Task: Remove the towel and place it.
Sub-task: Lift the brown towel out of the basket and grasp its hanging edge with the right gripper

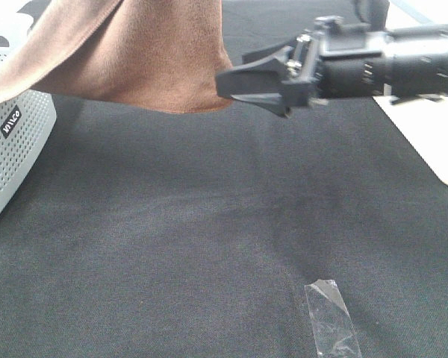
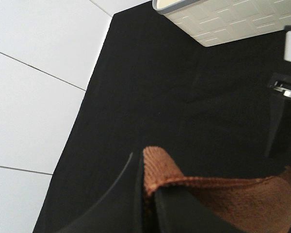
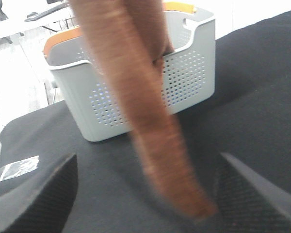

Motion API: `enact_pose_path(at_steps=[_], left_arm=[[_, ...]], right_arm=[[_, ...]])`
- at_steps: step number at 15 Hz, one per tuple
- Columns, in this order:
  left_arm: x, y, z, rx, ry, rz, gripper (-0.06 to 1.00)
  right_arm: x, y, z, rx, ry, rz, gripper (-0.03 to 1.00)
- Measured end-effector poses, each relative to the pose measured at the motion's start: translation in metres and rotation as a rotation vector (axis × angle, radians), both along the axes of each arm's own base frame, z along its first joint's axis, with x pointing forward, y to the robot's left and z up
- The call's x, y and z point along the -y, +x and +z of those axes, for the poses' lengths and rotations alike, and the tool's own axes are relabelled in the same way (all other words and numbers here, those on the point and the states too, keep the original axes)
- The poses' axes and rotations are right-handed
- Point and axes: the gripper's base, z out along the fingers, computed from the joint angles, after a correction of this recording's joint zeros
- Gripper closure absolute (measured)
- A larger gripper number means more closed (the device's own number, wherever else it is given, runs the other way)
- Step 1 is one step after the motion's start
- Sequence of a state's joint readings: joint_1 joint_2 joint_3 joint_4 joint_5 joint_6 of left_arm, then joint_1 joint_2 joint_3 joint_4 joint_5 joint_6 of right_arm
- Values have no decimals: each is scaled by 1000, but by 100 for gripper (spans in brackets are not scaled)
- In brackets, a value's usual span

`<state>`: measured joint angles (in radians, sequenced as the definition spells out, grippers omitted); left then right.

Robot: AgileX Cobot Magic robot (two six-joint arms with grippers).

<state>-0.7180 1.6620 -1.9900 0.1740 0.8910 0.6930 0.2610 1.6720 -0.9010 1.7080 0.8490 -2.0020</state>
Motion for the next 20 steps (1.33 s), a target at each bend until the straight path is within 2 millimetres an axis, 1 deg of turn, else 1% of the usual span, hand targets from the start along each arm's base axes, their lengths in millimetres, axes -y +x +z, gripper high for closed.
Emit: enact_pose_path(at_steps=[2,5,6,8,9,10,11,12,13,18,20], left_arm=[[0,0,0,-3,-4,1,94],[2,-1,1,-4,-30,-9,94],[2,0,2,0,-40,-11,94],[2,0,2,-7,-51,-5,94],[2,0,2,-9,-54,-3,94],[2,0,2,-9,-54,-3,94],[2,0,2,-9,-54,-3,94],[2,0,2,-9,-54,-3,94],[2,0,2,-10,-56,-2,94],[1,-1,-1,-50,-49,14,94],[1,-2,-2,-54,-48,14,94]], right_arm=[[-5,7,-5,-10,3,14,26],[-35,1,-9,-15,14,115,26],[-41,-1,-10,-17,7,131,26],[-41,1,-12,-21,-2,122,28],[-41,1,-12,-22,-6,117,35],[-41,1,-12,-24,-5,116,48],[-41,1,-12,-28,-4,115,66],[-41,1,-12,-40,-2,111,86],[-41,1,-12,-46,0,109,97],[-41,1,-12,-64,6,105,97],[-40,2,-14,-181,16,51,97]])
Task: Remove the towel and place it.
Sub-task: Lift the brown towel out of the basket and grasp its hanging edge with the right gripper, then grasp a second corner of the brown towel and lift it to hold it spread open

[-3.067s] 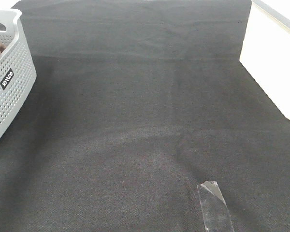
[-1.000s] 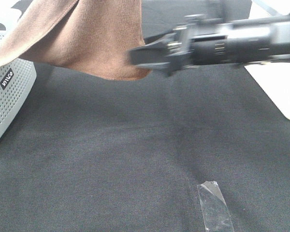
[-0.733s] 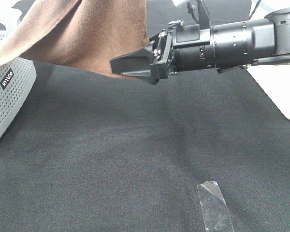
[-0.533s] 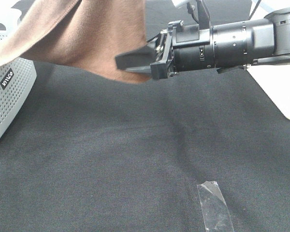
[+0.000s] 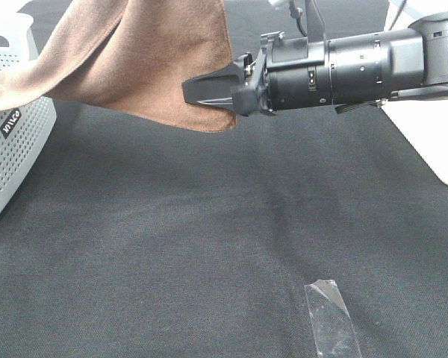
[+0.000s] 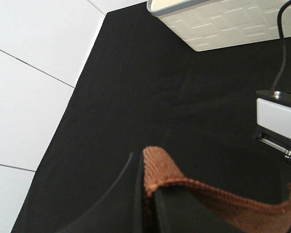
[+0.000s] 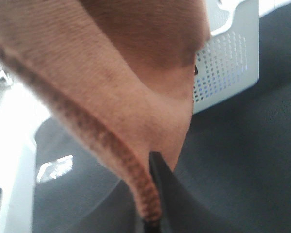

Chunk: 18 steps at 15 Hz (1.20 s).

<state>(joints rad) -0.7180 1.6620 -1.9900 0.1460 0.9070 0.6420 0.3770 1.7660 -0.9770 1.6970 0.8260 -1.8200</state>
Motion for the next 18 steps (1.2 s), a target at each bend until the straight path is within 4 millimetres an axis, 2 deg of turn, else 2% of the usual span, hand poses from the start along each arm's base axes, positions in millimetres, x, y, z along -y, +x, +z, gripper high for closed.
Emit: enact_pose_path(at_steps=[2,3,6,8,10,12,15,17,18], left_arm=[[0,0,0,0,1,1,94],[-1,0,0,4,7,5,94],[-4,3,1,-4,-19,64,94],[-5,7,-1,-1,-21,114,94],[-4,15,-4,29,-26,160,94],[-1,24,-3,107,-52,191,94],[4,35,7,259,-149,201,94],[2,47,13,346,-232,189,94],[-7,58,14,370,-274,203,94]], right_arm=[[4,-1,-1,-90,-68,-56,97],[7,-2,6,-111,-110,-73,97],[15,-2,44,-176,-259,-129,97],[21,7,76,-225,-380,-203,97],[30,17,113,-187,-510,-296,97],[39,26,157,-92,-569,-389,97],[45,45,211,70,-621,-500,97],[44,62,235,148,-620,-555,97],[44,68,245,190,-617,-580,97]])
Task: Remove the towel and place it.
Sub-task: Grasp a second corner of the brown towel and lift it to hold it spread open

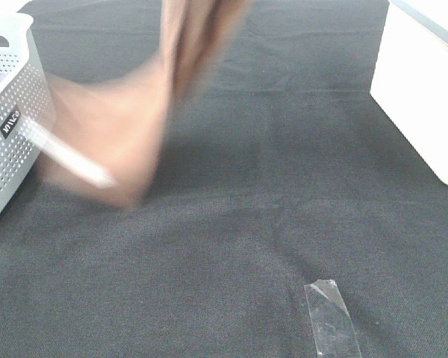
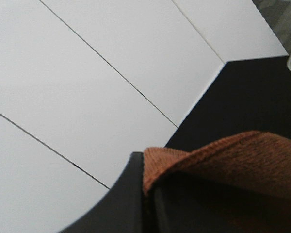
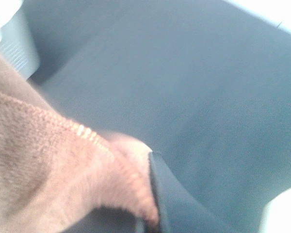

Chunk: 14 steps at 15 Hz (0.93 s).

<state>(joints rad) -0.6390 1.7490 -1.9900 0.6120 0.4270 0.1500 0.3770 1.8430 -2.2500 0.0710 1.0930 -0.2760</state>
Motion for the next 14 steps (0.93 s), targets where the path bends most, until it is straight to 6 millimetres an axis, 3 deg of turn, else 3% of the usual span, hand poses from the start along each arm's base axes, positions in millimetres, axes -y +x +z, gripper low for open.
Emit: enact_pose_path(at_steps=[2,5,14], left_arm=[[-19,21,2,74,-66,11,94],[-38,42,5,190,-132,-18,94],[-81,99,-23,391,-167,-60,94]], right_arm=[[1,8,19,102,0,-30,97],[-1,20,32,243,36,-49,97],[-4,65,33,647,-27,-137,97]])
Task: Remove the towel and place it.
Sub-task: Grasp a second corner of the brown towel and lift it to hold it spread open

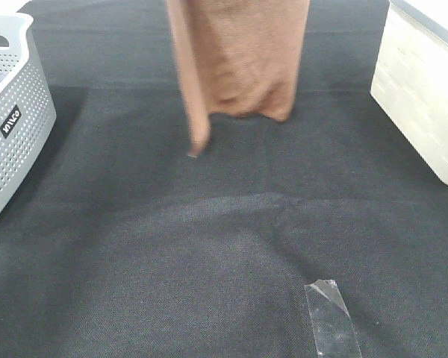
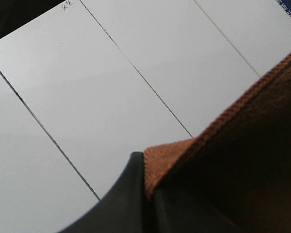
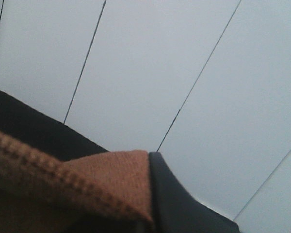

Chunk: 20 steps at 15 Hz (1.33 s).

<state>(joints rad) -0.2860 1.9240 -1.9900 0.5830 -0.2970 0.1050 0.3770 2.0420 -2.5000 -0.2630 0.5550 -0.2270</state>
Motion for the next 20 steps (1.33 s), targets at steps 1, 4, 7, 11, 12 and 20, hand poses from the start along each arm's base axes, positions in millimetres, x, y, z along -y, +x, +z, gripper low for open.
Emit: enact_pose_path(at_steps=[1,4,7,11,12,20], left_arm=[[-3,3,-2,14,1,-2,94],[-20,21,-10,61,-66,-10,94],[-25,54,-28,75,-110,5,94],[-27,85,-43,143,-129,17,94],[-28,88,-41,179,-143,18,94],[-29,93,-37,209,-110,74,94]], right_arm=[[-3,5,-3,33,-24,11,97],[-14,21,-8,191,-35,55,97],[-21,40,-25,284,-20,82,97],[-16,59,-41,360,-9,83,97],[-16,61,-42,392,-1,88,97],[-1,69,-44,404,40,69,97]])
